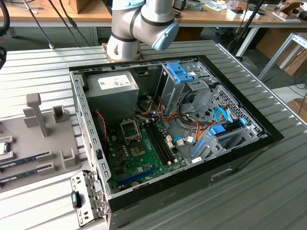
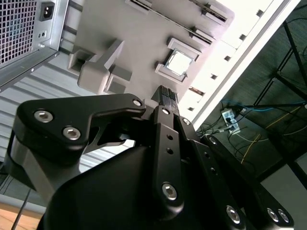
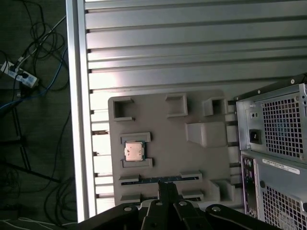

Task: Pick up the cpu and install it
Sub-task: 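Reach for the cpu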

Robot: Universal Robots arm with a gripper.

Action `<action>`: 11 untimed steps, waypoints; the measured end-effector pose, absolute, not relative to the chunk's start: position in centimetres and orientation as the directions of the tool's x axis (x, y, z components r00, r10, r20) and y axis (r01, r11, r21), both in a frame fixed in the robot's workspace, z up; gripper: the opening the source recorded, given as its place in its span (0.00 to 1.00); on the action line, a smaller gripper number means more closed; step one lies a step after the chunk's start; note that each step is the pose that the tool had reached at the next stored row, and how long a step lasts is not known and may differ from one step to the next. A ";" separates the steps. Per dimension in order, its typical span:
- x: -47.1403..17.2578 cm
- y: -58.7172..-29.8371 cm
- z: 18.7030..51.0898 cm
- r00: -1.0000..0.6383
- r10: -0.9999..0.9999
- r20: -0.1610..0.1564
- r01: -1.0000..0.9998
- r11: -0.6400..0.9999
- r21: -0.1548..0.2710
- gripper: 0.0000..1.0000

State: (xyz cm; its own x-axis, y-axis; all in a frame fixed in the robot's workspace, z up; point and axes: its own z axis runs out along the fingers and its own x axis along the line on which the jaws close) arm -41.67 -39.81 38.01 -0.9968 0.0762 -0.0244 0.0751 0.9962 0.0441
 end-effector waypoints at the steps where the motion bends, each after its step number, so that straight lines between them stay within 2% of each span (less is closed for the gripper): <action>1: -41.7 -39.8 38.0 -0.997 0.076 -0.024 0.075 0.996 0.044 0.11; 11: -41.9 -39.8 37.9 -0.997 0.076 -0.025 0.075 0.996 0.044 0.11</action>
State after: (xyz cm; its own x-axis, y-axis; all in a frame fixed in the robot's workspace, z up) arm -41.92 -39.81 37.89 -0.9968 0.0762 -0.0245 0.0751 0.9962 0.0442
